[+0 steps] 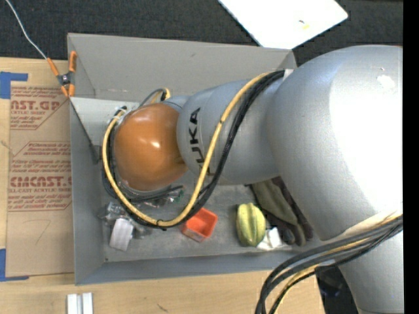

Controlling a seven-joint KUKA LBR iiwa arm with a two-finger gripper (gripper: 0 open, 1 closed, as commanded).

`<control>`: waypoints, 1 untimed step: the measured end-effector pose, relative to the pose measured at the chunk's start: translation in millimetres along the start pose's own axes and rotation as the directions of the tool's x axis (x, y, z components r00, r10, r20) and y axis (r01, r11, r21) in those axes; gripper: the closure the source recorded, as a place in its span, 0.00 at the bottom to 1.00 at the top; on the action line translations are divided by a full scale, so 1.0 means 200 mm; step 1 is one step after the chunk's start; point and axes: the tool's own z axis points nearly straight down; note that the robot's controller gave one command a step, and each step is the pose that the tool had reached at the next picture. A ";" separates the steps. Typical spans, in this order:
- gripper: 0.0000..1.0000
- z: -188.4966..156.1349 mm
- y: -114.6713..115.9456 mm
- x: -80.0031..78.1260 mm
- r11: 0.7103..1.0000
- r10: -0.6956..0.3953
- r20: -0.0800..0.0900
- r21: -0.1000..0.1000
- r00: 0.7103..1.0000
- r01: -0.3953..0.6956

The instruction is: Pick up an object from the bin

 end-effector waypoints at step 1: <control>1.00 -0.06 0.01 0.00 1.000 0.002 -0.004 -0.005 1.000 -0.002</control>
Offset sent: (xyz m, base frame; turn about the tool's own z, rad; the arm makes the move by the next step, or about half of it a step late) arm 0.0002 -0.0001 0.1126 0.0000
